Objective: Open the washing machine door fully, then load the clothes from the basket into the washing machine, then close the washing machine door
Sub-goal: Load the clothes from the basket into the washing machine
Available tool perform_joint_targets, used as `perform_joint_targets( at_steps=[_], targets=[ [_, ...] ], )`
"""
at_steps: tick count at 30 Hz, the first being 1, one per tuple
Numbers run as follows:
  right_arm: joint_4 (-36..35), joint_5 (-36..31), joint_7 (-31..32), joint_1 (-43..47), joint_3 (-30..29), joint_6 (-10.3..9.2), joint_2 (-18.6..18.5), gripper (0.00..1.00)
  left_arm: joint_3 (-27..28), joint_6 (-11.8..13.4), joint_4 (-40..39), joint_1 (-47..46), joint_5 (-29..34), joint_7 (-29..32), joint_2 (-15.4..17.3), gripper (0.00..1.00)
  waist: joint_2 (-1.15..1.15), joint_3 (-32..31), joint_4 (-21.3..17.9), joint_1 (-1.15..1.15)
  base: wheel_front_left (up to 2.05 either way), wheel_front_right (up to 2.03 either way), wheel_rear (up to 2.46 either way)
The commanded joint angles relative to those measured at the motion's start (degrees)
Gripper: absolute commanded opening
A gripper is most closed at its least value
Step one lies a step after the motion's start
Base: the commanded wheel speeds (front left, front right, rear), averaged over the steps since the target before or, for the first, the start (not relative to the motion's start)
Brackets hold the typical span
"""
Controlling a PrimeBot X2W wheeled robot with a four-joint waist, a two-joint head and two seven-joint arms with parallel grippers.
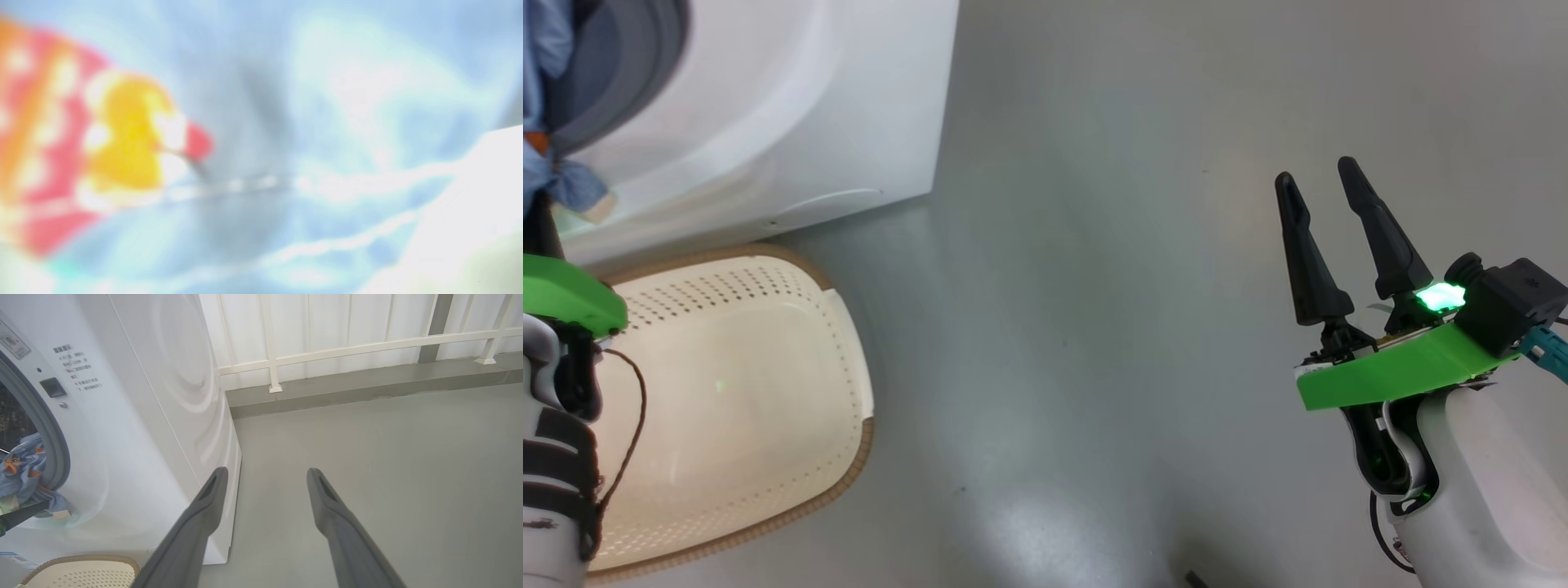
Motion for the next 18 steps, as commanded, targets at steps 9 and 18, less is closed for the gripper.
perform_joint_targets(
  at_steps=[9,18],
  targets=[
    [-0.3,-0.5,-0.5,0.7,1.5,0.25,-1.0,1.00,1.6,-1.0,-6.9,5.2,1.6,-0.9,1.4,0.00,0.00,-4.3,4.0,0.00,0.00,0.00,0.00],
    [0.0,-0.2,-0.5,2.5,0.9,0.25,-1.9,1.00,0.4,-1.6,-16.8,5.9,3.8,-0.9,-0.3,0.00,0.00,-4.8,7.1,0.00,0.00,0.00,0.00]
  ],
)
